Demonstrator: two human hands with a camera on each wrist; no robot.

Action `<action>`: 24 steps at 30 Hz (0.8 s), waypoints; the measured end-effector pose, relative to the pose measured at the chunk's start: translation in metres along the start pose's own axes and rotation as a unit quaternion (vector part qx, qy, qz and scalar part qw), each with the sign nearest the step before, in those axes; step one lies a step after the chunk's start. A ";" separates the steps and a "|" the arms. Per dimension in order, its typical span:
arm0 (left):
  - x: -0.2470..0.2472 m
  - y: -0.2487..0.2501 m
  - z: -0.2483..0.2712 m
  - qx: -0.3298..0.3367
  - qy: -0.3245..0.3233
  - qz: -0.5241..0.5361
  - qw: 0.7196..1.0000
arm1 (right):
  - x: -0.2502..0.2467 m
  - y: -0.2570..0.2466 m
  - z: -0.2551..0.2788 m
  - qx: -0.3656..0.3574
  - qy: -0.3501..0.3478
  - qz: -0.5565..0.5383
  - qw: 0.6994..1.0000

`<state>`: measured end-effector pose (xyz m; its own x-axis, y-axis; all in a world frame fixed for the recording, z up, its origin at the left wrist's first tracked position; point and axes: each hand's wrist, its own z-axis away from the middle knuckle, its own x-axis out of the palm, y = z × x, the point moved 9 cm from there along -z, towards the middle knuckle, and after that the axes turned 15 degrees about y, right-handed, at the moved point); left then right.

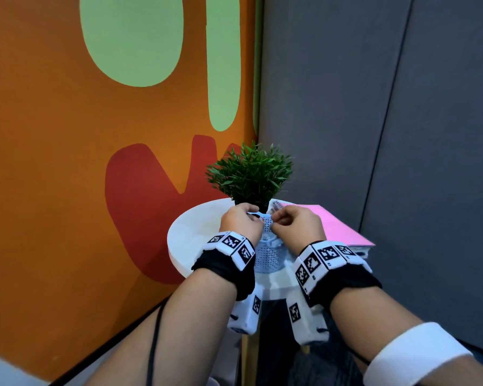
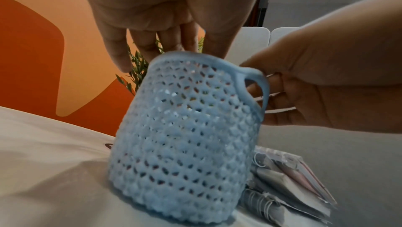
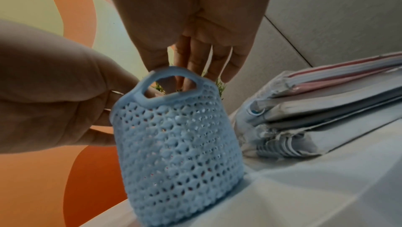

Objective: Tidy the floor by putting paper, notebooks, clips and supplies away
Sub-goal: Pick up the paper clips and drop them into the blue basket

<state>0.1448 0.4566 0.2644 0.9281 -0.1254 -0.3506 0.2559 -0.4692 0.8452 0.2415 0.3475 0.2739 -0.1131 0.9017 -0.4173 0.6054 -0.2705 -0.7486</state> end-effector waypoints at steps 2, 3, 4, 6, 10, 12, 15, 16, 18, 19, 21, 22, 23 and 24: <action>0.001 -0.002 0.001 0.002 -0.005 -0.007 1.000 | -0.002 0.002 0.001 0.001 -0.005 -0.002 1.000; 0.000 -0.002 0.002 0.004 -0.005 -0.010 1.000 | -0.003 0.002 0.002 0.000 -0.006 -0.002 1.000; -0.003 -0.001 0.003 0.008 -0.002 -0.014 1.000 | -0.005 0.001 0.002 -0.003 -0.005 -0.002 1.000; -0.009 0.008 0.007 0.028 0.012 -0.024 0.999 | -0.009 0.000 0.004 -0.007 0.000 -0.014 1.000; -0.014 0.038 0.024 0.093 0.032 -0.031 0.995 | -0.024 0.000 0.011 -0.017 0.004 -0.041 0.999; -0.007 0.048 0.036 0.101 0.018 -0.021 0.994 | -0.035 0.002 0.016 -0.029 0.005 -0.035 0.999; 0.002 0.058 0.061 0.101 0.002 0.007 0.995 | -0.058 0.013 0.024 -0.042 0.017 -0.030 0.999; 0.006 0.060 0.071 0.100 -0.007 0.014 0.995 | -0.066 0.018 0.029 -0.043 0.018 -0.027 0.999; 0.016 0.058 0.091 0.096 -0.027 0.023 0.995 | -0.080 0.031 0.041 -0.041 0.014 -0.019 0.999; 0.022 0.054 0.104 0.093 -0.038 0.022 0.995 | -0.088 0.041 0.049 -0.037 0.008 -0.011 0.999; 0.036 0.041 0.128 0.081 -0.059 0.006 0.995 | -0.098 0.062 0.066 -0.031 -0.004 0.020 0.999; 0.046 0.031 0.144 0.069 -0.074 -0.008 0.995 | -0.103 0.076 0.078 -0.028 -0.015 0.041 0.999; 0.055 0.019 0.158 0.055 -0.088 -0.023 0.994 | -0.104 0.088 0.089 -0.028 -0.028 0.061 0.997; 0.065 0.007 0.172 0.044 -0.106 -0.037 0.993 | -0.105 0.102 0.100 -0.026 -0.047 0.081 0.995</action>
<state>0.1601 0.2946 0.1786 0.8275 -0.2645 -0.4952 0.2881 -0.5570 0.7789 0.2357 0.1916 0.1899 -0.0818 0.8119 -0.5781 0.6607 -0.3900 -0.6413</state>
